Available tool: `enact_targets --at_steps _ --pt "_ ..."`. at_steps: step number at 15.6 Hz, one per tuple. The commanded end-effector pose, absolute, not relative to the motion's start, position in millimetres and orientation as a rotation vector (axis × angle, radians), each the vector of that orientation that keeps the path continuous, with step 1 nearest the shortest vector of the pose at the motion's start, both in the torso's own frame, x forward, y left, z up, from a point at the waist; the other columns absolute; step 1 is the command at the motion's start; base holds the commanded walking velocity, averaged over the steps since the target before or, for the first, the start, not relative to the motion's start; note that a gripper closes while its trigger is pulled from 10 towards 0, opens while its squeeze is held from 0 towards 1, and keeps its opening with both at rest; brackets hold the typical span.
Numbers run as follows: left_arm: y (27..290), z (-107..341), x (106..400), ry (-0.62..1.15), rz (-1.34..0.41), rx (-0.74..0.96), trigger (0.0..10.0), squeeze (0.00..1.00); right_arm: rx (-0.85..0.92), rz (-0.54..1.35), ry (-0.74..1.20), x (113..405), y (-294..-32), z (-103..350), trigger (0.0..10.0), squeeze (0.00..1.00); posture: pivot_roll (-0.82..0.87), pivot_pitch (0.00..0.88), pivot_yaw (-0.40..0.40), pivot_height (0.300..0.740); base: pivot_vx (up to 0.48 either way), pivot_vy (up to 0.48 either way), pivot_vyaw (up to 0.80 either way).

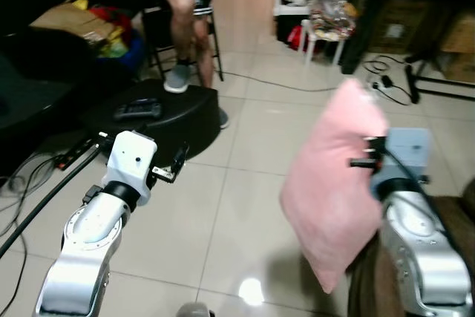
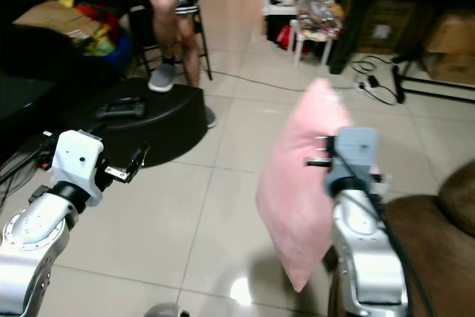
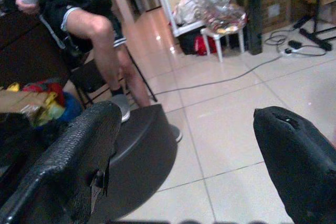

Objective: Move the pillow to the sofa from floor

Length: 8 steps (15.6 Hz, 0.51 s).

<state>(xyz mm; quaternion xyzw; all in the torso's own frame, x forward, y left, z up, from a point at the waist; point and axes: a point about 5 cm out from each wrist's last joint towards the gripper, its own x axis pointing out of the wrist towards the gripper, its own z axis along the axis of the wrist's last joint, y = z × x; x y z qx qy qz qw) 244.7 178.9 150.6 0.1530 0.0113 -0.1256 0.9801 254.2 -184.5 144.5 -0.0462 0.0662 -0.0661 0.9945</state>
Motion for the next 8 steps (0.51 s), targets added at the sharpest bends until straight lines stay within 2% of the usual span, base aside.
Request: enact_targets --at_steps 1,3,5,7,8 --pt "180.7 147.8 243.4 0.034 -0.235 0.325 10.0 0.43 -0.063 -0.121 0.091 254.5 -182.8 152.7 10.0 0.0 -0.04 0.0 0.035 0.74 0.0 0.0 0.0" --pt "180.8 149.5 243.1 0.024 -0.232 0.338 10.0 0.42 -0.027 -0.119 0.093 254.4 -182.3 152.3 10.0 0.0 -0.04 0.0 0.035 0.74 0.0 0.0 0.0" --pt "180.8 150.4 243.5 0.021 -0.232 0.333 10.0 0.41 -0.003 -0.122 0.091 253.6 -182.8 152.8 10.0 0.0 -0.04 0.0 0.037 0.74 0.0 0.0 -0.8" --pt "181.0 150.4 244.1 0.024 -0.233 0.328 10.0 0.31 0.001 -0.129 0.084 252.0 -182.6 152.8 10.0 0.0 -0.05 0.0 0.047 0.74 0.0 0.0 -0.8" --pt "180.9 150.2 244.3 0.028 -0.238 0.327 10.0 0.16 0.002 -0.13 0.084 251.2 -181.6 152.0 10.0 0.0 -0.05 0.0 0.052 0.74 0.0 0.0 -0.8"
